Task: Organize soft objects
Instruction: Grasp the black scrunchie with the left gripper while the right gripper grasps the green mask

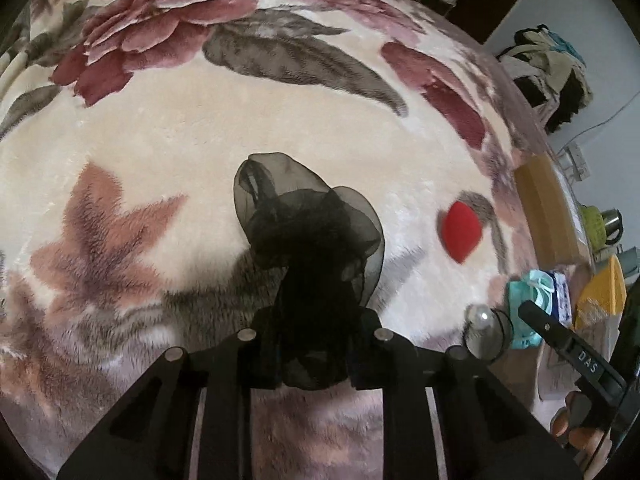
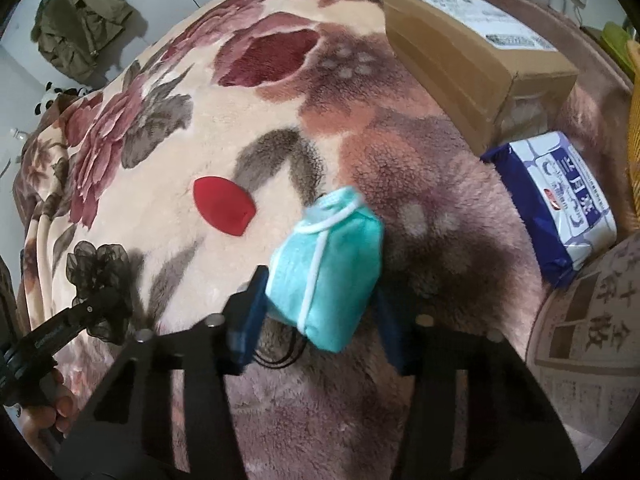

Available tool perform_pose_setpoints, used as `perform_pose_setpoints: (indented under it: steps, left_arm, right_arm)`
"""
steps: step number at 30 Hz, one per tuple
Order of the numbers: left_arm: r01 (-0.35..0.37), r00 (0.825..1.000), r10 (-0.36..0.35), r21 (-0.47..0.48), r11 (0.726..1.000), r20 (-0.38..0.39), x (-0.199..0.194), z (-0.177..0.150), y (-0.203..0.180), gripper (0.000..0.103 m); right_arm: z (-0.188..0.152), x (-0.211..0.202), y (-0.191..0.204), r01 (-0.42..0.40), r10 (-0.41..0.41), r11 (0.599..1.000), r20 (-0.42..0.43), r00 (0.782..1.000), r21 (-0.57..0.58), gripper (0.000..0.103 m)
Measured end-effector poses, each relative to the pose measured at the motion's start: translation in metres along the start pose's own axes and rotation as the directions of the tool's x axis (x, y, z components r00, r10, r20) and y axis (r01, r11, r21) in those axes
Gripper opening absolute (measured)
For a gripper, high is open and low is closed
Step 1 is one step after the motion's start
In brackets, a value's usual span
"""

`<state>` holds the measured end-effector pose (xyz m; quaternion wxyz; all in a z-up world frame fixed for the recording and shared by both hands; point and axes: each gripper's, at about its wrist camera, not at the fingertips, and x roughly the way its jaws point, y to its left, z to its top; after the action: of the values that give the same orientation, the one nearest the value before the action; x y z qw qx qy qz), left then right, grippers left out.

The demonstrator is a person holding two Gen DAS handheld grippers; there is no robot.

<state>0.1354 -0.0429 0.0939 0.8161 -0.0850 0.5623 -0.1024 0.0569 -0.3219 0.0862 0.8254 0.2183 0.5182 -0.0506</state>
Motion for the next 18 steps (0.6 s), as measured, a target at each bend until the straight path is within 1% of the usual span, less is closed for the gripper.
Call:
perform_pose_setpoints:
  steps: [11, 18]
  left_arm:
    - [0.030, 1.000, -0.030, 0.043, 0.999, 0.001, -0.030, -0.036, -0.007, 0.022]
    - [0.014, 1.000, -0.014, 0.060, 0.998, -0.001, -0.043, -0.061, -0.007, 0.022]
  right_arm:
    - [-0.022, -0.025, 0.019, -0.046, 0.047, 0.998, 0.021, 0.999, -0.042, 0.049]
    - [-0.055, -0.029, 0.038, -0.049, 0.048, 0.992, -0.013, 0.999, -0.118, 0.049]
